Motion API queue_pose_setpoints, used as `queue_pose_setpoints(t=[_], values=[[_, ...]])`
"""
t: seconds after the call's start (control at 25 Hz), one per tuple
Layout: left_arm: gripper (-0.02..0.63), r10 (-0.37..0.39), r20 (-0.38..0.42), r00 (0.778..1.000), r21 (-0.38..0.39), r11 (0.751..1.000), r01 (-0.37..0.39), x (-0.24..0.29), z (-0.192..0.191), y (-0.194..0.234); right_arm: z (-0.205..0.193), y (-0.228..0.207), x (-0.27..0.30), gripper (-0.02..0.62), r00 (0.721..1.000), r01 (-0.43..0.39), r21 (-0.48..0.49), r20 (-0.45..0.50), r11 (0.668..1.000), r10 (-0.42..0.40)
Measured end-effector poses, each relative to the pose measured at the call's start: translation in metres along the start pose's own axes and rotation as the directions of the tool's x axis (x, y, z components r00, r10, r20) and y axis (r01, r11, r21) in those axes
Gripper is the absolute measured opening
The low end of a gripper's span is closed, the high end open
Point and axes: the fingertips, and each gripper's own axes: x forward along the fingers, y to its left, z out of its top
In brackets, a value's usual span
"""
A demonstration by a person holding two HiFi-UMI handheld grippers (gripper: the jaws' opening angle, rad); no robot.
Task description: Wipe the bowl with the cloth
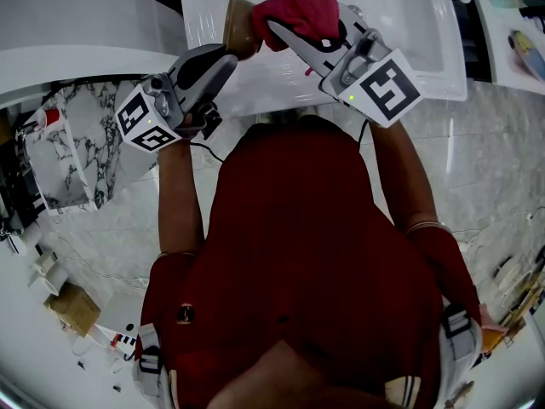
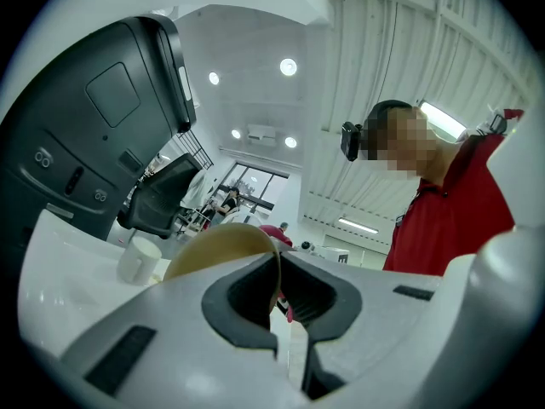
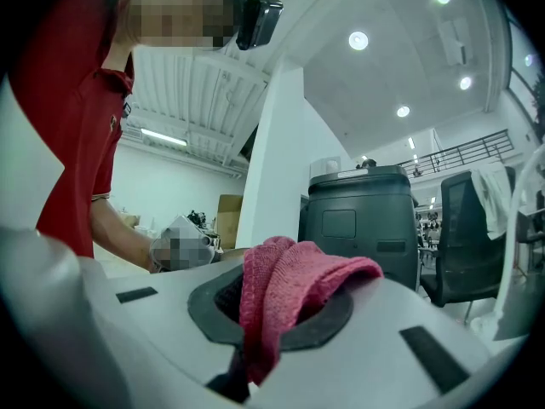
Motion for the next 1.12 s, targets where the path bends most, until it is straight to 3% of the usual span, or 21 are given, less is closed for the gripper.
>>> queue_pose_setpoints(t=[0.76, 1.12], values=[[0.023, -0.141, 0.021, 0.990, -0.018, 0.990, 0.141, -0.001, 0.005, -0.020, -0.016, -0.026, -0.010, 0.029, 1.000, 0.015, 0.105, 0.003, 0.994, -0.015], [0.023, -0.156, 0.074, 0.985, -0.024, 0.987, 0.158, -0.004, 0.014, -0.022, -0.027, -0.027, -0.012, 0.029, 1.000, 0.005, 0.176, 0.013, 0.984, -0.007]])
